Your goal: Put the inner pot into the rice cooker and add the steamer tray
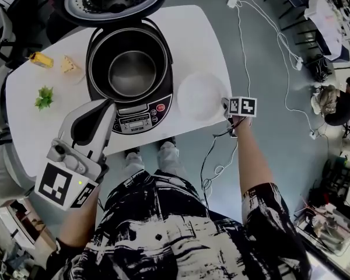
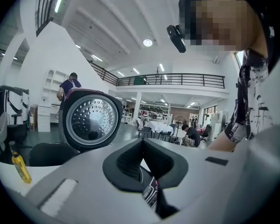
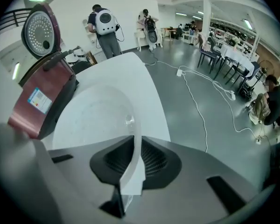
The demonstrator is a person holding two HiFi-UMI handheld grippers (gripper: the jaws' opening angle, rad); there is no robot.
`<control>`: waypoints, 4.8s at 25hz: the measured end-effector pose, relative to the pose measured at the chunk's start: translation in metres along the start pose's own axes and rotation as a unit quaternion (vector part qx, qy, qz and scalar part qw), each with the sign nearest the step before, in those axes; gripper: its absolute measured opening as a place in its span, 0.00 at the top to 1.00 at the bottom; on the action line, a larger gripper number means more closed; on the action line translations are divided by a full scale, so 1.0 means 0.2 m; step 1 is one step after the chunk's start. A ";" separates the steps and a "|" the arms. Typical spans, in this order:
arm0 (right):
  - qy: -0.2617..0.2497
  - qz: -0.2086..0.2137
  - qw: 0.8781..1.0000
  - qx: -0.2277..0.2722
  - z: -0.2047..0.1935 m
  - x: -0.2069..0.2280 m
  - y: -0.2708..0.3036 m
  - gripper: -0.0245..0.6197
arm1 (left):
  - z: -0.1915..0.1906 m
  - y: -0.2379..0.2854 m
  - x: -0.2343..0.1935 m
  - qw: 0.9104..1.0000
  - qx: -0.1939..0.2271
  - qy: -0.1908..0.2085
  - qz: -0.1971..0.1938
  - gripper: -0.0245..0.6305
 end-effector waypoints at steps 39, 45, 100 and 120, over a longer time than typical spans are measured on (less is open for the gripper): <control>-0.179 0.105 0.978 -0.002 1.28 -1.46 -0.42 0.96 | 0.15 -0.57 -0.24 0.993 0.103 -0.022 0.055 0.96; -0.195 0.071 0.978 -0.033 1.23 -1.48 -0.29 0.95 | 0.11 -0.66 -0.29 0.991 0.106 -0.030 0.080 0.96; -0.295 0.195 0.753 0.555 0.85 -1.81 -1.92 0.96 | 0.34 -0.35 -0.08 0.993 0.102 0.040 0.051 0.96; -0.286 0.201 0.767 0.538 0.80 -1.68 -1.78 0.96 | 0.30 -0.25 0.00 0.994 0.083 0.044 0.063 0.96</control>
Point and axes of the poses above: the fingertips, and each gripper's own axes: y forward along the fingers, x to its right, z out of its top, the point moved 2 cm from there along -y, backward along the fingers, and after that the axes turned 7 degrees about -y, right-handed, at the moved point
